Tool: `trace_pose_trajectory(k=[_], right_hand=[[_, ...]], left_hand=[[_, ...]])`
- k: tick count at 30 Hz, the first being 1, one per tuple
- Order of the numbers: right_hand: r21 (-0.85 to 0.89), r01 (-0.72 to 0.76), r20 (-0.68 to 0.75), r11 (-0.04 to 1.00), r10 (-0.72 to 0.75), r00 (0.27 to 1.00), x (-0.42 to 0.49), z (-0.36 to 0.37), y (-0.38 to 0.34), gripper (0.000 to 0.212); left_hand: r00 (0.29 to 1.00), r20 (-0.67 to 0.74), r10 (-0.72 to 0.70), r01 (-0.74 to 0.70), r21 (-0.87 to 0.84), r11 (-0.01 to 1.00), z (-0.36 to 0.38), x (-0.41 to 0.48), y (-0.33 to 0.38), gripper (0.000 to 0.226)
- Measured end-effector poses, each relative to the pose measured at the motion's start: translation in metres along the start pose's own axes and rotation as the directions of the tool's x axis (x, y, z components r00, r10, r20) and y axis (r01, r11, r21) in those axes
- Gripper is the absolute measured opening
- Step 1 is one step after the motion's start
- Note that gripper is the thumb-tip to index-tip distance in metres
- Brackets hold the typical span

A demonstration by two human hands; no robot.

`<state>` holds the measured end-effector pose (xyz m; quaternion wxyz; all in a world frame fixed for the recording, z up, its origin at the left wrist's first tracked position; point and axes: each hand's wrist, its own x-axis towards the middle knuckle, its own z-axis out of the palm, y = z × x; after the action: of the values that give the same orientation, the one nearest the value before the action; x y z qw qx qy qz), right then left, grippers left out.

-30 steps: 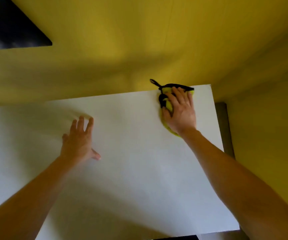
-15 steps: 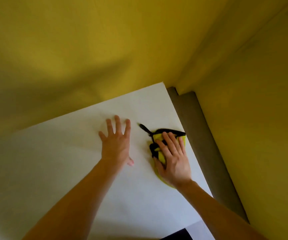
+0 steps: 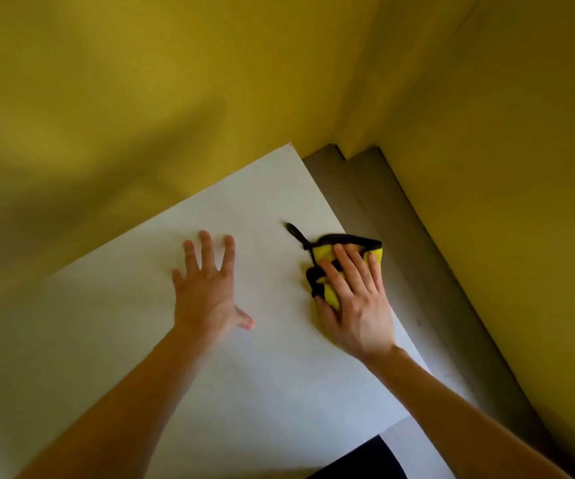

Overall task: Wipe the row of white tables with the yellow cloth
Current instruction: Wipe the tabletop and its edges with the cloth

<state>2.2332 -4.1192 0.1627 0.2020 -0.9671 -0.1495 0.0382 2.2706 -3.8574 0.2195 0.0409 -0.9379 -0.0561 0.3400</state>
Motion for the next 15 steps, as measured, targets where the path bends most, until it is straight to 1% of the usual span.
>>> trace_pose_trajectory(k=[1, 3, 8, 10, 12, 14, 15], right_hand=[[-0.014, -0.014, 0.005, 1.000, 0.015, 1.000, -0.015, 0.000, 0.001, 0.067], [-0.043, -0.044, -0.001, 0.998, 0.044, 0.999, 0.001, 0.006, -0.003, 0.068], [-0.086, -0.104, -0.029, 0.991, 0.101, 0.994, 0.158, 0.033, -0.047, 0.068], [-0.081, -0.127, -0.031, 0.989, 0.125, 0.992, 0.191, 0.038, -0.058, 0.070], [-0.063, -0.094, -0.059, 0.994, 0.090, 0.994, 0.185, 0.037, -0.053, 0.068], [-0.029, -0.067, -0.073, 0.997, 0.065, 0.995, 0.135, 0.029, -0.036, 0.066], [-0.024, -0.088, -0.070, 0.996, 0.086, 0.994, 0.096, 0.023, -0.026, 0.065]], left_hand=[[1.000, -0.005, -0.001, 0.001, -0.002, 1.000, -0.001, 0.000, 0.000, 0.175], [1.000, 0.007, 0.001, -0.001, -0.007, 1.000, -0.002, 0.001, 0.001, 0.174], [1.000, 0.004, -0.012, 0.012, -0.013, 1.000, -0.004, -0.001, 0.003, 0.174], [1.000, 0.005, -0.021, 0.021, -0.014, 1.000, -0.005, -0.002, 0.003, 0.174], [1.000, -0.001, -0.021, 0.021, -0.005, 1.000, -0.006, -0.002, 0.003, 0.174], [1.000, -0.018, -0.018, 0.018, 0.005, 1.000, -0.007, -0.004, 0.003, 0.173], [1.000, -0.017, -0.012, 0.013, 0.013, 1.000, -0.008, -0.005, 0.004, 0.173]])
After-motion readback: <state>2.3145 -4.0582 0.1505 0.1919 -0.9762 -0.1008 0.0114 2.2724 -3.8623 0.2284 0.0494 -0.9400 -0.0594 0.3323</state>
